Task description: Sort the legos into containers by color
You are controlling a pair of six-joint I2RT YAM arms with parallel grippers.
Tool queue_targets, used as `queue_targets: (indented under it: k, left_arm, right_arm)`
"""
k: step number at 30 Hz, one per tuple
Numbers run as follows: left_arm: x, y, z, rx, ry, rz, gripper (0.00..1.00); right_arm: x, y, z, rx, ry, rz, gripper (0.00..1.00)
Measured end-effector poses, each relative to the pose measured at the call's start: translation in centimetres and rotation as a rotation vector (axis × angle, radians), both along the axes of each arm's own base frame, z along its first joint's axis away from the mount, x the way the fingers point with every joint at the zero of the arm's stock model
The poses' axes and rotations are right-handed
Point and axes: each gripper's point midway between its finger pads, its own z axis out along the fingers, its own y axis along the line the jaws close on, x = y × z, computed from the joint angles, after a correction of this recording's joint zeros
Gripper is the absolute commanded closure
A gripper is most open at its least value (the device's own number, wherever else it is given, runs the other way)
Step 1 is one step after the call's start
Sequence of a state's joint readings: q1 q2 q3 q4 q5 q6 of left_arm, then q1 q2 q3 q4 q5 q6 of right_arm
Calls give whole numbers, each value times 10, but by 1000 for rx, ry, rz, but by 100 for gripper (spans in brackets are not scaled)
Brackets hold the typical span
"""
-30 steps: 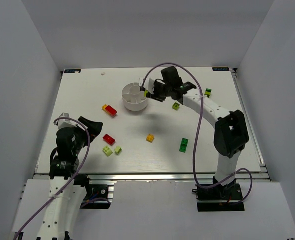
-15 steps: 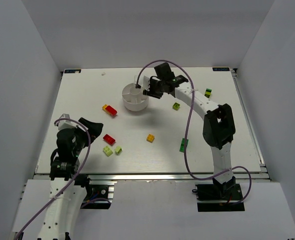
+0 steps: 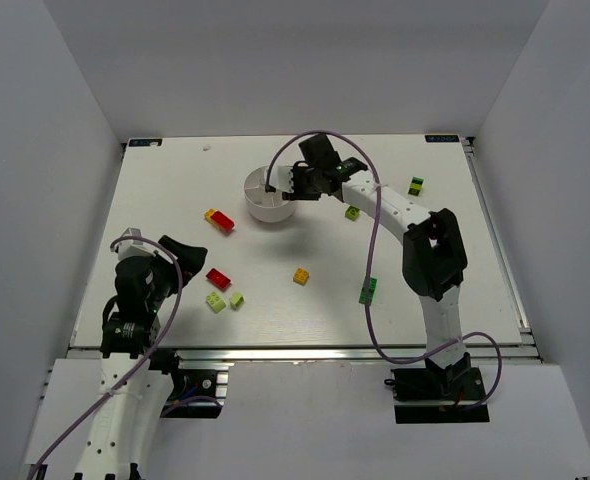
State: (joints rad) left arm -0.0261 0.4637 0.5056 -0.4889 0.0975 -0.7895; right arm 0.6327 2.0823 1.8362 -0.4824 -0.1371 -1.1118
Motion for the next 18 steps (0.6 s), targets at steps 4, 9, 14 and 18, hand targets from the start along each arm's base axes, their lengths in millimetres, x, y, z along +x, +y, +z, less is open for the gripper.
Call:
queue_targets:
  k: [4, 9, 14, 18]
  left_arm:
    - [0, 0, 0, 0, -2, 0, 2]
    - [0, 0, 0, 0, 0, 0, 2]
    - [0, 0, 0, 0, -3, 0, 2]
    - [0, 0, 0, 0, -3, 0, 2]
  right_arm:
    - [4, 3, 4, -19, -49, 23, 98]
    - [7, 7, 8, -42, -99, 49, 97]
    - [8, 8, 10, -67, -130, 70, 96]
    - [7, 10, 11, -82, -145, 84, 96]
